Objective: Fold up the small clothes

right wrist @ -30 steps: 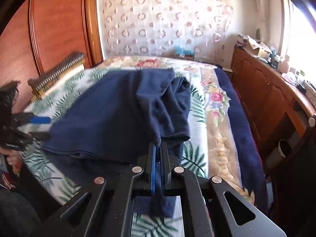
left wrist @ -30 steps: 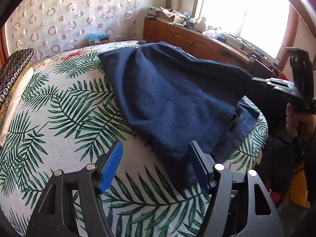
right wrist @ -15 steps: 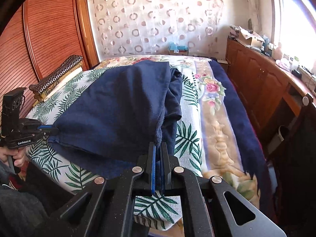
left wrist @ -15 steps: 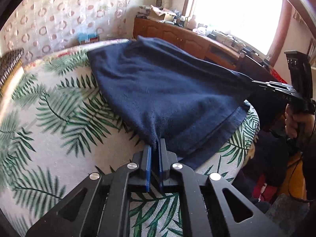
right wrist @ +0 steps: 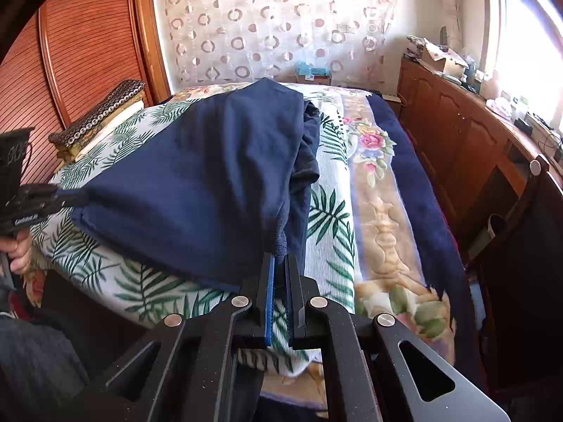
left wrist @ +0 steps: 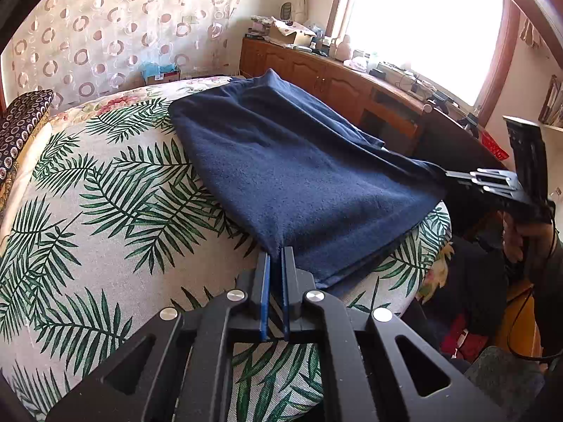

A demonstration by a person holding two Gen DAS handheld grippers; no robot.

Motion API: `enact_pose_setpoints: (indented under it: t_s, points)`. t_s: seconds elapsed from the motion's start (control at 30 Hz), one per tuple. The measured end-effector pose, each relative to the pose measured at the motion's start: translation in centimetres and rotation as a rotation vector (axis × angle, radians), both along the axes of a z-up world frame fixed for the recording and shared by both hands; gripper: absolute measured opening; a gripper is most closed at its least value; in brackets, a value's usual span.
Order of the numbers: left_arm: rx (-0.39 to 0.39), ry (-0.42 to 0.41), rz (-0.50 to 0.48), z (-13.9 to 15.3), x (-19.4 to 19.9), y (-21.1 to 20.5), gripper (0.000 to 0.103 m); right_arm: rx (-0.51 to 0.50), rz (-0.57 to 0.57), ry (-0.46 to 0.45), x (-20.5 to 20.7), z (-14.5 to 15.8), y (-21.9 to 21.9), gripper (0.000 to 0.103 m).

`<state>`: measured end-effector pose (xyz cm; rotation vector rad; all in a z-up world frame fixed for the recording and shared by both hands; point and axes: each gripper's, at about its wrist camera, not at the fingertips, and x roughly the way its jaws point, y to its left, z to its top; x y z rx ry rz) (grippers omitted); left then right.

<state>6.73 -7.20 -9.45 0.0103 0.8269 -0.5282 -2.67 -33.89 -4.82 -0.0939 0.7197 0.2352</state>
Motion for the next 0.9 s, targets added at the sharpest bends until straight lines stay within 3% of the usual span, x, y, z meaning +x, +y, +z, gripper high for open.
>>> enact_pose_setpoints:
  t_s: [0.23, 0.3, 0.33, 0.37, 0.4, 0.57, 0.77, 0.9]
  points:
    - [-0.011, -0.007, 0.015, 0.1, 0.1, 0.1, 0.006, -0.018, -0.004, -0.110, 3.8, 2.9, 0.8, 0.021]
    - [-0.009, -0.013, 0.034, 0.4, 0.2, 0.3, 0.012, -0.018, 0.006, -0.136, 5.8, 3.6, 1.3, 0.023]
    - [0.001, -0.031, 0.049, 0.7, 0.1, 0.5, 0.022, -0.021, 0.011, -0.140, 6.9, 3.9, 1.7, 0.023]
    - [0.005, -0.052, 0.063, 0.9, 0.1, 0.7, 0.040, -0.023, 0.014, -0.145, 8.2, 4.0, 2.0, 0.024]
    - [0.002, -0.064, 0.075, 1.1, 0.1, 0.9, 0.048, -0.018, 0.019, -0.143, 9.8, 4.0, 2.4, 0.025]
    - [-0.017, -0.064, 0.127, 1.1, 0.7, 2.3, 0.069, 0.012, 0.033, -0.104, 18.0, 3.6, 4.0, 0.030]
    - [-0.017, -0.060, 0.161, 0.5, 1.1, 3.4, 0.077, 0.080, -0.033, 0.005, 26.4, 2.3, 4.1, 0.030]
    - [-0.005, -0.061, 0.182, 0.2, 1.1, 3.8, 0.077, 0.123, -0.025, 0.059, 29.4, 2.1, 4.5, 0.030]
